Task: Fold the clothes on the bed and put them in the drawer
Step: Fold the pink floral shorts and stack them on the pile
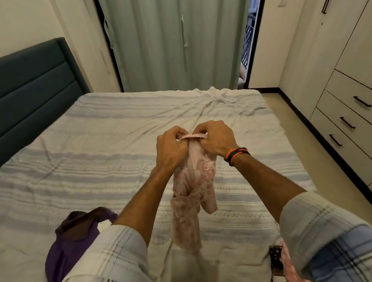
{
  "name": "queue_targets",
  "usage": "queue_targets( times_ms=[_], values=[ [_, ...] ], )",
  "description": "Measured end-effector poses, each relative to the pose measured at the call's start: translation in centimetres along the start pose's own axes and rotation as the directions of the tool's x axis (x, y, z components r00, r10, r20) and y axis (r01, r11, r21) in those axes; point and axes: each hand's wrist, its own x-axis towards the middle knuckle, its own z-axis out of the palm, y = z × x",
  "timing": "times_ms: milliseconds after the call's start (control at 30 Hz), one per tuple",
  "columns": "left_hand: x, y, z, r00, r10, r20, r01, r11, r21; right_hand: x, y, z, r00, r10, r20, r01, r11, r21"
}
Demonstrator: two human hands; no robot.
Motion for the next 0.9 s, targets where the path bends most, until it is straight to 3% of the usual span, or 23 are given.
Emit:
queue_targets(
  times_ms=[200, 400, 567, 900],
  values=[
    [0.1, -1.7, 0.5, 0.997, -0.073, 0.025, 0.069, 0.985, 0.158, 1.0, 1.3, -2.2, 0.996, 0.01, -0.093, 0.004, 0.989, 0.148],
    [0.3, -1.4, 0.5, 0.991, -0.129, -0.028, 0.131, 0.936, 0.327, 2.0, 4.3, -4.3, 0.98, 0.043, -0.193, -0.01, 0.986, 0.165],
    [0.0, -1.6, -0.7, 0.972, -0.217, -0.09, 0.235, 0.877, 0.419, 2.5, 7.9, -6.7, 0.951, 0.158, -0.266, -0.1, 0.971, 0.216],
    [0.7, -0.6, -3.3, 0.923, -0.316, -0.219, 0.383, 0.809, 0.447, 2.0, 12.7, -8.1, 0.925, 0.327, -0.193, -0.299, 0.94, 0.163]
  ],
)
